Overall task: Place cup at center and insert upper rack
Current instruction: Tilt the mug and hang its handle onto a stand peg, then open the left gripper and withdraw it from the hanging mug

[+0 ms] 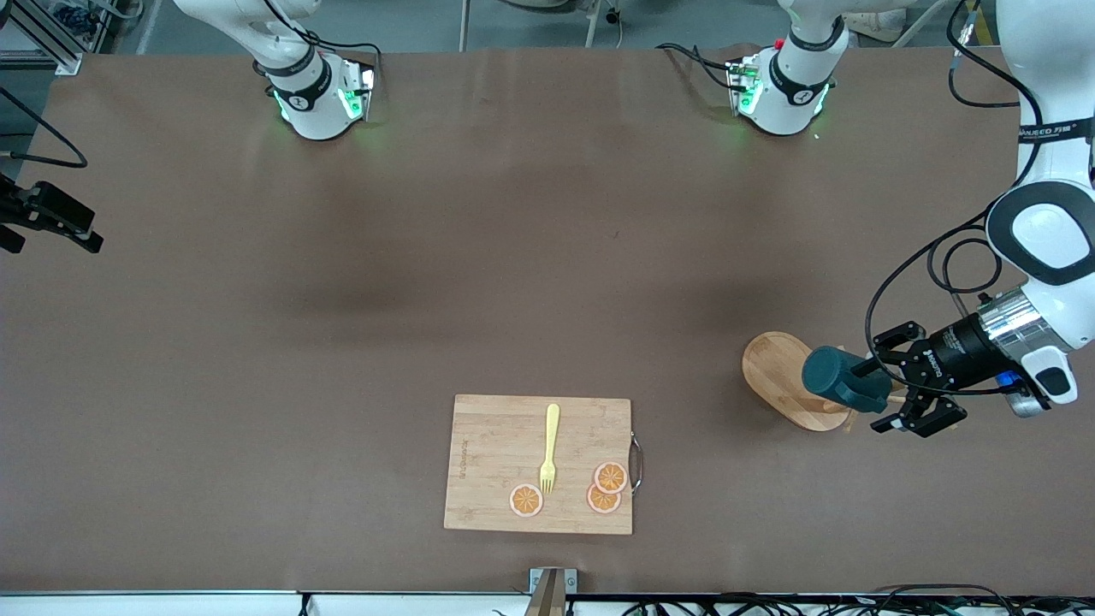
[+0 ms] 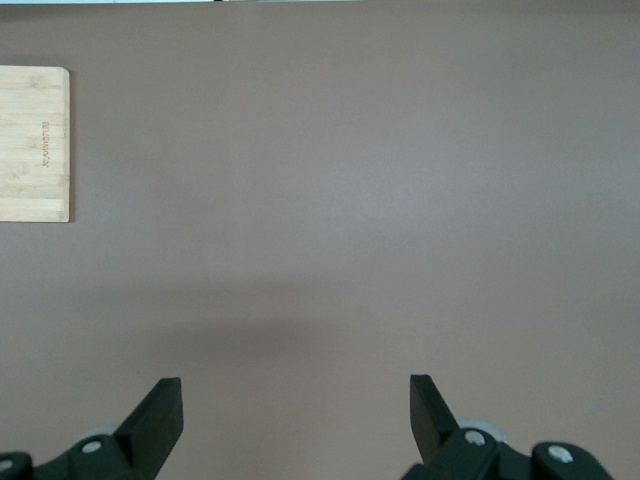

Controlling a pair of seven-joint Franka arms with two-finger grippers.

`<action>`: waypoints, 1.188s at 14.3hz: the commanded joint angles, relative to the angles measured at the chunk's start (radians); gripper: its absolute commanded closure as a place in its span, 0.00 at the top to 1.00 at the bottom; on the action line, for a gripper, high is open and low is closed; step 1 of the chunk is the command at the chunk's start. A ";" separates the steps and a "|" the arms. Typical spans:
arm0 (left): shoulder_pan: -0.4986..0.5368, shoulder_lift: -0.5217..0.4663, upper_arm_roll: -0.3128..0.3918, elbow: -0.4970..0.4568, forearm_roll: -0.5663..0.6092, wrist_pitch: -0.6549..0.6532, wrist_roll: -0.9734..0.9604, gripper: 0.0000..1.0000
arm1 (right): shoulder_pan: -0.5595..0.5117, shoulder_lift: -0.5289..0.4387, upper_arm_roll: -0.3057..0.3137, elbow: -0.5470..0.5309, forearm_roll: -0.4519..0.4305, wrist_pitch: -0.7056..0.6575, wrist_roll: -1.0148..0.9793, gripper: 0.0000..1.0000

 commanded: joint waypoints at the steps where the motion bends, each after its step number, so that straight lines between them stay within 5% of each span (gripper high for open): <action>1: 0.000 -0.067 -0.001 -0.007 0.083 -0.009 0.005 1.00 | 0.016 0.002 -0.005 0.003 -0.006 0.016 0.001 1.00; 4: 0.002 -0.128 0.000 -0.006 0.157 -0.095 0.004 1.00 | 0.018 0.002 -0.005 0.004 0.006 0.025 0.004 1.00; 8: 0.000 -0.246 -0.010 -0.007 0.449 -0.205 0.030 1.00 | 0.016 0.004 -0.005 0.001 0.007 0.046 0.004 1.00; 17: -0.003 -0.380 -0.101 -0.007 0.807 -0.432 0.523 1.00 | 0.016 -0.002 -0.006 0.001 -0.008 0.010 0.001 1.00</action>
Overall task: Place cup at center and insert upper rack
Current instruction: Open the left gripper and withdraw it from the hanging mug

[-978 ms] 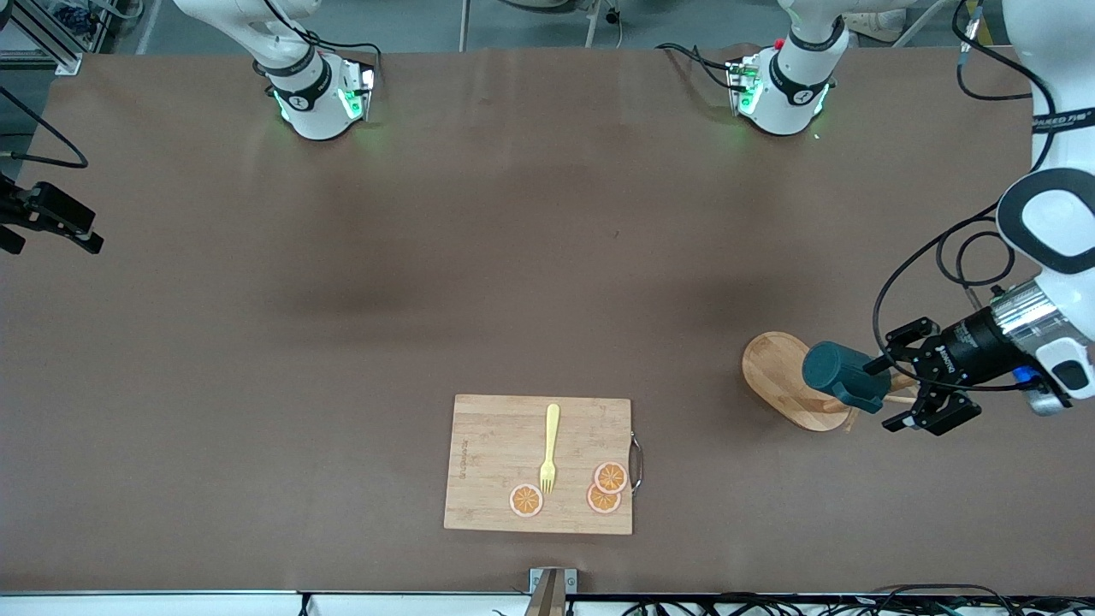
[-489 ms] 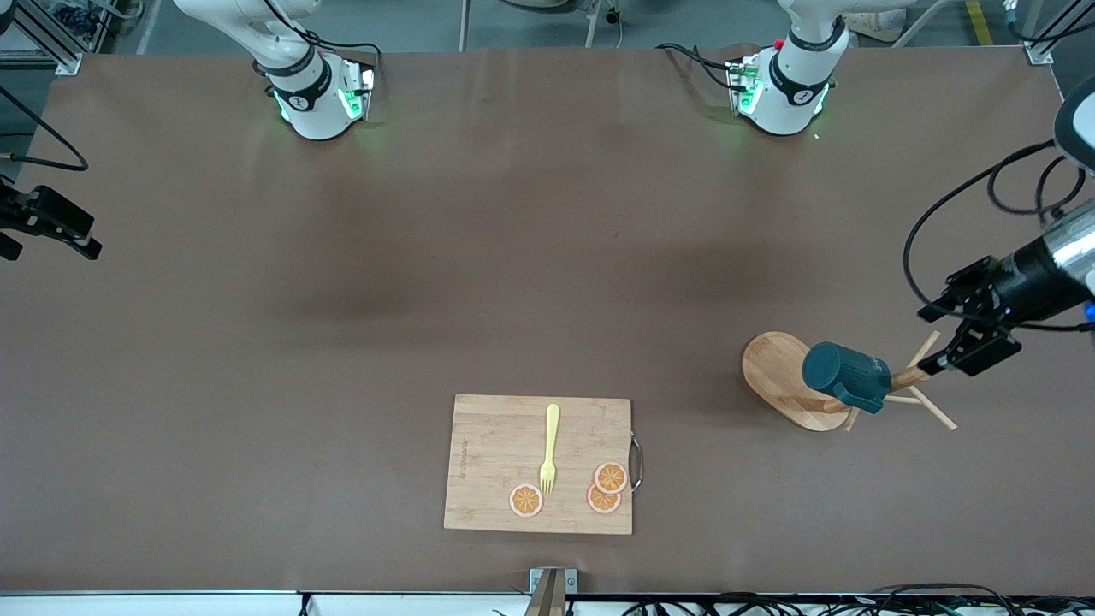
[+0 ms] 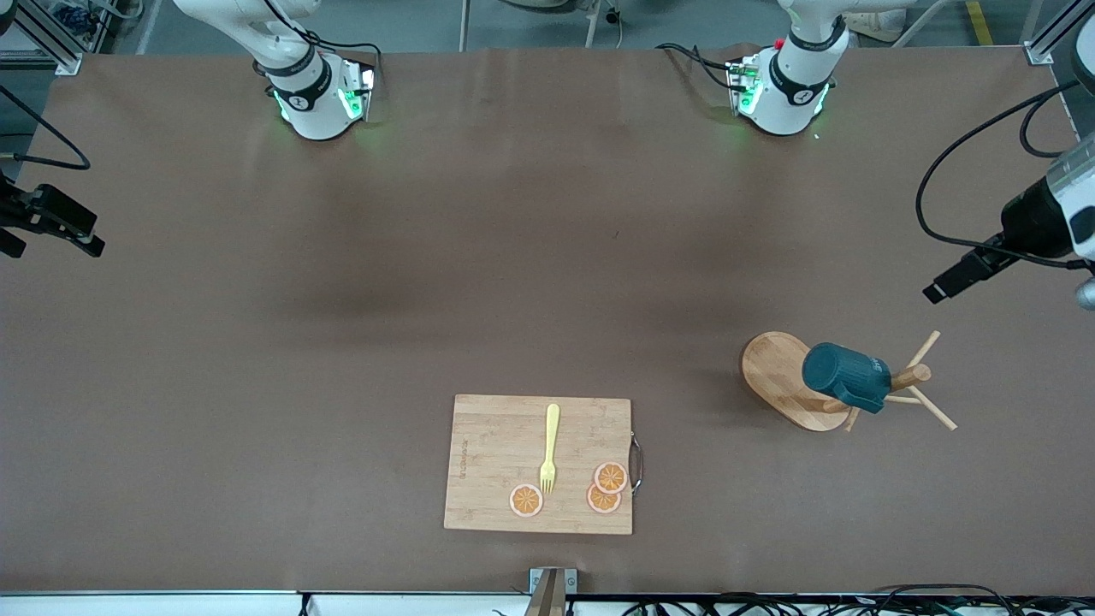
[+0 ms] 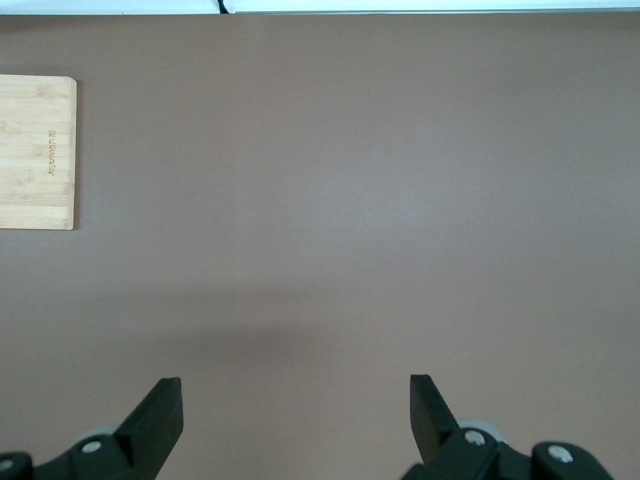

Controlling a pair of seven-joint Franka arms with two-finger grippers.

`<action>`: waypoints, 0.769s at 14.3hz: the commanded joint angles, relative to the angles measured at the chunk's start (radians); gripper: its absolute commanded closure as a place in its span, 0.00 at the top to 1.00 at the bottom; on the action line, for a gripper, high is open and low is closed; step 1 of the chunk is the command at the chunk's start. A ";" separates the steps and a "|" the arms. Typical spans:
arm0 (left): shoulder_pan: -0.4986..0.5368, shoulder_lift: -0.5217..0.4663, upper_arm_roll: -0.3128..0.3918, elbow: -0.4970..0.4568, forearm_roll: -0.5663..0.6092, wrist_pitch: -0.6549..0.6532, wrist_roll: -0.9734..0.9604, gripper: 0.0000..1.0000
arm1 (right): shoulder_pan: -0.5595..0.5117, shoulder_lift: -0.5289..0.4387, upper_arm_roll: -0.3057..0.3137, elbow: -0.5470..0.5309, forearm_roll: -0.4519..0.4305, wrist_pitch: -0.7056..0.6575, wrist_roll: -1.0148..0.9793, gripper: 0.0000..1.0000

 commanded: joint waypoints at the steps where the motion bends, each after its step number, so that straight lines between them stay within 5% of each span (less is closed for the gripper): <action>1: 0.001 -0.038 -0.030 -0.013 0.039 -0.026 0.152 1.00 | 0.009 -0.002 -0.008 0.003 -0.009 -0.009 0.000 1.00; 5: 0.003 -0.066 -0.035 0.012 0.027 -0.032 0.355 1.00 | 0.011 -0.001 -0.008 0.003 -0.006 -0.013 0.002 1.00; 11: 0.009 -0.052 -0.044 0.078 0.026 -0.034 0.372 1.00 | 0.006 0.016 -0.008 0.001 -0.006 0.000 0.002 1.00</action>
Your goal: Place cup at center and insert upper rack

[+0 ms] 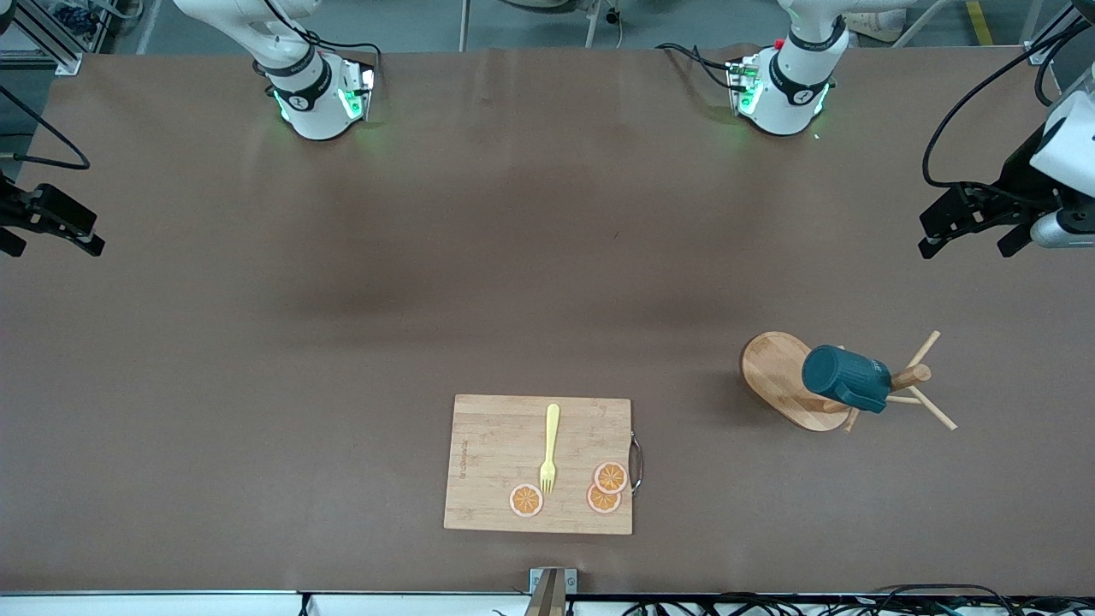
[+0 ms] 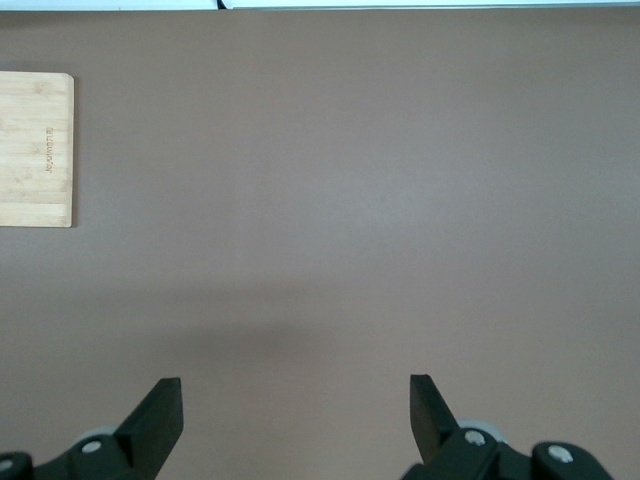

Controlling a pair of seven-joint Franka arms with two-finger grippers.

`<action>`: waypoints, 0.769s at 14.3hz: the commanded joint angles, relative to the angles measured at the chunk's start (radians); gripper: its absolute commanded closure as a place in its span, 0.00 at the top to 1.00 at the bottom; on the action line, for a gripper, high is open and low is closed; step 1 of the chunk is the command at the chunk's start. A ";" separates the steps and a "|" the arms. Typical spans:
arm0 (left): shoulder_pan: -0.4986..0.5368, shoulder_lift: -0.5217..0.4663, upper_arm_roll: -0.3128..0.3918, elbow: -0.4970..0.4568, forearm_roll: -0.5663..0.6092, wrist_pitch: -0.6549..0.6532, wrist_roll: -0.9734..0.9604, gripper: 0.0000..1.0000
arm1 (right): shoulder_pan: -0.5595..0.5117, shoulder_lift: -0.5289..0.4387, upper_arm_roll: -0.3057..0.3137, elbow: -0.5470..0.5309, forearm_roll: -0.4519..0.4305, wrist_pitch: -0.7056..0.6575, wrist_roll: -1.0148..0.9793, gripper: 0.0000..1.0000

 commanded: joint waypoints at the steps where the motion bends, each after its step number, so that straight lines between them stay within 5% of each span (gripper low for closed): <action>1: 0.013 0.002 0.003 0.043 0.006 -0.017 0.018 1.00 | 0.005 0.021 -0.006 0.002 -0.006 0.006 0.002 1.00; 11: 0.060 -0.001 0.029 0.109 -0.012 -0.209 0.116 1.00 | 0.003 0.012 -0.009 -0.060 -0.009 0.075 0.000 1.00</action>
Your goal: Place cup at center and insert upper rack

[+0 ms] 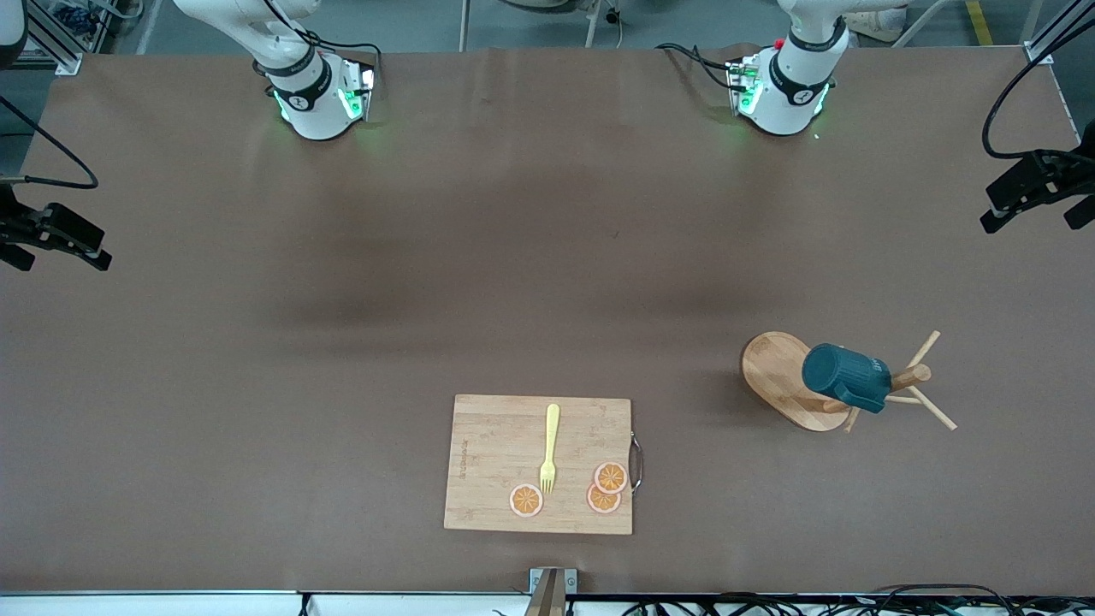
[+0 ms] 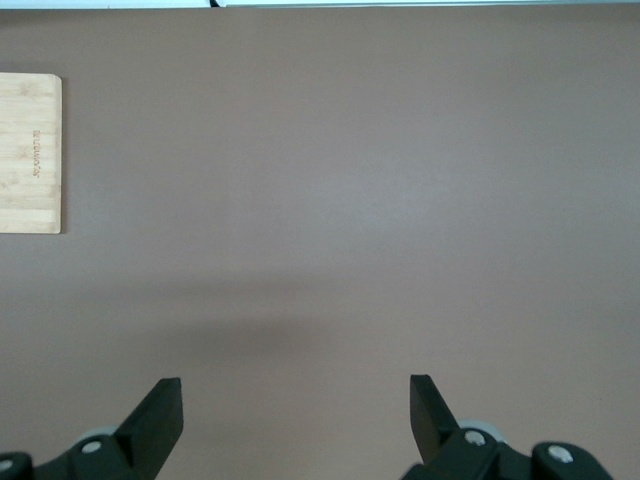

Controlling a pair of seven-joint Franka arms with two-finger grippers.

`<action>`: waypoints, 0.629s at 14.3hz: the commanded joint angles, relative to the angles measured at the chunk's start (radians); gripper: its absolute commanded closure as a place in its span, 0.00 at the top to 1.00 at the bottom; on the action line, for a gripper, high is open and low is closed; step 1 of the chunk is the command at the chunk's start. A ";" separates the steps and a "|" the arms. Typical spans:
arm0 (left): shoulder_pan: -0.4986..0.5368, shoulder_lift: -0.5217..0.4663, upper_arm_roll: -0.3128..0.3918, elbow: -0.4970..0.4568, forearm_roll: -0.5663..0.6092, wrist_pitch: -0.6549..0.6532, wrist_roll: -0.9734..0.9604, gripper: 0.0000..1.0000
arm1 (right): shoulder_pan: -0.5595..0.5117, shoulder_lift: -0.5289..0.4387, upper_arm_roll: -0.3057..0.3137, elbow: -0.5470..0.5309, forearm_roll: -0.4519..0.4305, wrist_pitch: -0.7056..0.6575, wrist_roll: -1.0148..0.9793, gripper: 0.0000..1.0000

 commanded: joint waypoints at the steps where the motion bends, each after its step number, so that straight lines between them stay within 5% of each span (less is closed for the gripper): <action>1: 0.002 0.000 -0.001 0.014 -0.010 -0.057 0.050 1.00 | 0.003 -0.018 -0.002 -0.041 -0.009 0.033 0.000 1.00; 9: 0.000 0.006 -0.001 0.009 -0.010 -0.066 0.052 1.00 | 0.009 -0.018 -0.001 -0.007 -0.006 0.020 0.002 1.00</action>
